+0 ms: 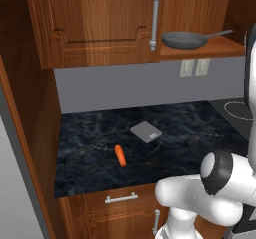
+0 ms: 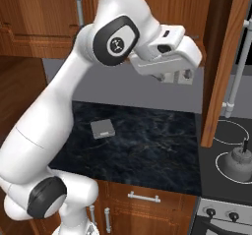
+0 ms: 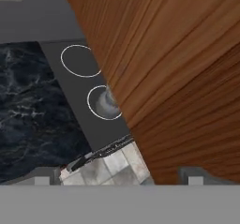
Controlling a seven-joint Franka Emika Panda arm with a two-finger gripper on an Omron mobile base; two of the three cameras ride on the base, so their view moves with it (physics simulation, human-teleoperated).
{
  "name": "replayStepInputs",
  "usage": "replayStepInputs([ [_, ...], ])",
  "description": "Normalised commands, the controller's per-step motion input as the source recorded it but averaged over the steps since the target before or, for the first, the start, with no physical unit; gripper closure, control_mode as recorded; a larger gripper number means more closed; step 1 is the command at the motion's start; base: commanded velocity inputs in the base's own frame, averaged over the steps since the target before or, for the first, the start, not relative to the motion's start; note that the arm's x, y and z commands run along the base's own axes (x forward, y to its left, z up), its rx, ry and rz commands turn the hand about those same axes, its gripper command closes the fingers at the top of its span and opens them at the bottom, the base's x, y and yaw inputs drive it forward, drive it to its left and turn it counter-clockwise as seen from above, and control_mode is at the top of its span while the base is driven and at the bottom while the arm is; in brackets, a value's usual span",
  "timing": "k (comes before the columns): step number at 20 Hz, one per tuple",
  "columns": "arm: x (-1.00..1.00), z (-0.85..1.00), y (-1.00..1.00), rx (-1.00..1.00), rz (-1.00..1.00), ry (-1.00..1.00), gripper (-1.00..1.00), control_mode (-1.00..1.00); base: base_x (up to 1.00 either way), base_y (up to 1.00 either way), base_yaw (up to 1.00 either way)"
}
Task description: Pick the pan from the cabinet and place it on the stove. Then turn on the stove burner for the pan.
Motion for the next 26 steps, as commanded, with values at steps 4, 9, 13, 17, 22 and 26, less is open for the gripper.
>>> replayStepInputs([
  [4,0.0,-0.07,0.54,0.25,0.03,-0.21,-1.0,-1.0,0.0,0.0,0.0],
  [9,0.0,-0.06,0.4,0.25,0.03,-0.3,-1.0,-1.0,0.0,0.0,0.0],
  [13,-0.02,-0.04,0.28,0.27,0.0,-0.34,-1.0,-1.0,0.0,0.0,0.0],
  [17,0.0,-0.01,0.26,0.28,0.0,-0.3,-1.0,-1.0,0.0,0.0,0.0],
  [22,0.02,0.0,0.25,0.27,0.0,-0.27,-1.0,-1.0,0.0,0.0,0.0],
  [26,0.13,0.0,0.08,0.15,-0.04,-0.2,-1.0,-1.0,0.0,0.0,0.0],
])
